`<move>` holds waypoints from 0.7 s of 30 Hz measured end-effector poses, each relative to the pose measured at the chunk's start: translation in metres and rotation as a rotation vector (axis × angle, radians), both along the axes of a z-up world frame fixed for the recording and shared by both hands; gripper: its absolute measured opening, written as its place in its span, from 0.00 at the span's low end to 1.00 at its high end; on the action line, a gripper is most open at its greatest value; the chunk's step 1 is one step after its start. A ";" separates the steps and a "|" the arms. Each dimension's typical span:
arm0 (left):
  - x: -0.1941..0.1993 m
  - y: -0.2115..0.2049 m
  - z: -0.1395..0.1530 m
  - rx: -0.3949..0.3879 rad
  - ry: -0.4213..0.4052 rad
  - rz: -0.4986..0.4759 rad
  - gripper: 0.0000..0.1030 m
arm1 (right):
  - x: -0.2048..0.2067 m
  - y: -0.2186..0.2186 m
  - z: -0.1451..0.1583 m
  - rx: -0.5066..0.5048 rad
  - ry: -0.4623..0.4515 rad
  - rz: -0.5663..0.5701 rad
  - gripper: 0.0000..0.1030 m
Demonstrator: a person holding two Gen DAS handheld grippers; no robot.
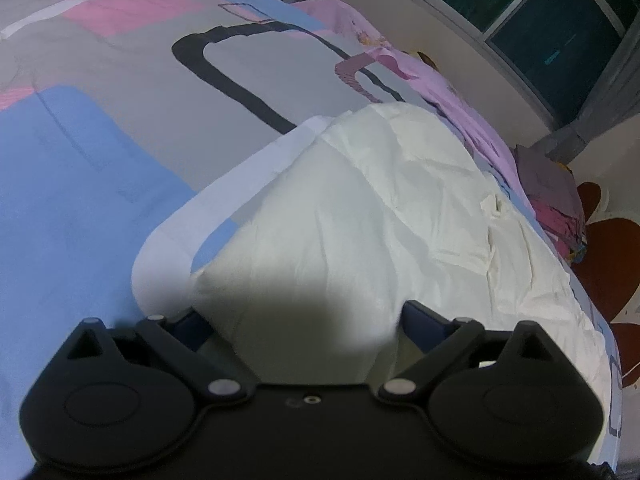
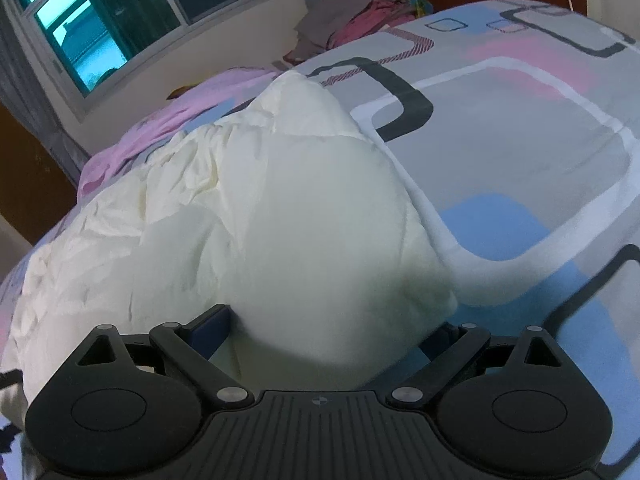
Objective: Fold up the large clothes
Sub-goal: 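Grasp the edge of the folded jacket with both grippers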
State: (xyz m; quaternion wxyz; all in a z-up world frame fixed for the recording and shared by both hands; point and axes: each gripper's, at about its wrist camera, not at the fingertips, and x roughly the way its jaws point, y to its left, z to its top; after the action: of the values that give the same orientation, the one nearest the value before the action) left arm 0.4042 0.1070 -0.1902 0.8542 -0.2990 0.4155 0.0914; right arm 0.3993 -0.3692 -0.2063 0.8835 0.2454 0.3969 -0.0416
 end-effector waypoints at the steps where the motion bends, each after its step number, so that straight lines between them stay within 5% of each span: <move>1: 0.001 0.000 0.000 0.004 -0.003 0.001 0.92 | 0.004 -0.001 -0.001 0.011 -0.001 -0.005 0.92; 4: 0.002 -0.001 0.000 0.020 -0.022 0.002 0.78 | 0.011 -0.002 -0.002 0.026 -0.011 -0.021 0.91; 5: 0.003 -0.001 0.001 0.021 -0.027 -0.004 0.68 | 0.013 -0.002 -0.002 0.025 -0.017 -0.023 0.82; 12: 0.000 0.000 0.004 -0.003 -0.041 -0.001 0.41 | 0.012 -0.006 0.005 0.023 -0.046 -0.014 0.58; 17: -0.004 0.001 0.011 0.001 -0.057 -0.015 0.29 | 0.009 -0.006 0.012 0.023 -0.066 0.015 0.37; 21: -0.007 -0.001 0.019 0.005 -0.074 -0.021 0.24 | 0.005 -0.003 0.021 0.013 -0.085 0.028 0.31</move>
State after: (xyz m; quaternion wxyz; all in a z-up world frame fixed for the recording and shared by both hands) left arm 0.3971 0.1064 -0.1710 0.8707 -0.2956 0.3865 0.0722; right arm 0.4040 -0.3726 -0.1858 0.8983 0.2471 0.3629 -0.0162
